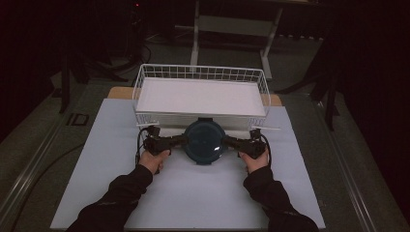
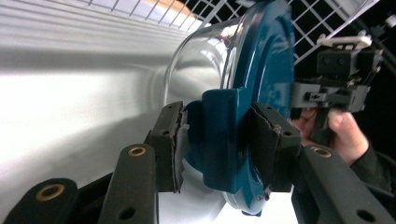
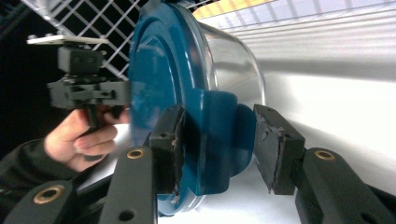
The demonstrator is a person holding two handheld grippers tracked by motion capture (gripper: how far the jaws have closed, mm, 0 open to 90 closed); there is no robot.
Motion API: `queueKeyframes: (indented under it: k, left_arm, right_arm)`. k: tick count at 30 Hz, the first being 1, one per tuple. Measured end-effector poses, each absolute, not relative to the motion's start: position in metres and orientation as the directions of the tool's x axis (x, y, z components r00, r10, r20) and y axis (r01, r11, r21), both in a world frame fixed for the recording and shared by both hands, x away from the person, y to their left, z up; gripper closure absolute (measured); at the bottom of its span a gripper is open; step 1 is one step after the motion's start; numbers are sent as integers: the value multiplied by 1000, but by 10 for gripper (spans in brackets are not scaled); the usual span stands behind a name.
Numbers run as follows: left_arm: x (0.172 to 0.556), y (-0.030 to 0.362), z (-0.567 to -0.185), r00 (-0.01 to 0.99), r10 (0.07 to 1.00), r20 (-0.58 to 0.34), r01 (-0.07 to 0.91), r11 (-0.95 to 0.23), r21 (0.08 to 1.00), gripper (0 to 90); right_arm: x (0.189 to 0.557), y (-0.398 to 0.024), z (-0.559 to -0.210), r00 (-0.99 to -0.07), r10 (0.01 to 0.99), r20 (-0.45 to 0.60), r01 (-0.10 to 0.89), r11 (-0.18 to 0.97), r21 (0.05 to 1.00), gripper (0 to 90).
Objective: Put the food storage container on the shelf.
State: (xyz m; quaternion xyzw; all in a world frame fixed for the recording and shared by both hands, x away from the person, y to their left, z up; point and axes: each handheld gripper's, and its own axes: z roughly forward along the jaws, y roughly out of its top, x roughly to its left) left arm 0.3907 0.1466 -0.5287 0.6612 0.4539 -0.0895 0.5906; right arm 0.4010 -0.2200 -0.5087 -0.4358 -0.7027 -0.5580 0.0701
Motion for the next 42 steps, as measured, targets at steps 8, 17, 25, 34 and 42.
queueKeyframes:
  k: [8,17,25,34,42]
  left_arm:
    - [390,140,-533,567,530,-631,667,155,729,533]
    - [383,129,-526,535,684,-496,565,148,812,372]
    - [385,125,-521,491,737,-465,560,142,816,347]
    - [379,128,-519,503,727,-468,550,149,822,317]
    - [363,135,-509,543,713,-444,520,131,844,202]
  right_arm:
    - [397,-219,-511,-578,611,541,677,-11,736,476]
    - [396,-213,-505,-550,701,454,628,-10,778,365]
    - [401,-208,-500,-522,744,417,621,-4,784,365]
    - [393,-212,-497,-538,721,437,605,-31,795,333]
    - [365,-215,-487,-571,699,431,595,-10,804,379]
